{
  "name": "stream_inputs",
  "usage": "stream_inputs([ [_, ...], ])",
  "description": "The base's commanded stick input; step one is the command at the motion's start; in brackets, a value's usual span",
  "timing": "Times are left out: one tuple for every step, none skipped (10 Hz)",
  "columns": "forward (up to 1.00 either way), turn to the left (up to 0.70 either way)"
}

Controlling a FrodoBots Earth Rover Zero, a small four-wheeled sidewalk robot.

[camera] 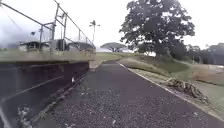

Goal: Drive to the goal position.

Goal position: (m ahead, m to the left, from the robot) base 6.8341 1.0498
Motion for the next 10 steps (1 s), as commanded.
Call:
stream_inputs([
  [0.7,0.0],
  [0.7,0.0],
  [0.7,0.0],
  [0.7,0.0],
  [0.7,0.0],
  [0.7,0.0],
  [0.7,0.0],
  [0.7,0.0],
  [0.7,0.0],
  [0.7,0.0],
])
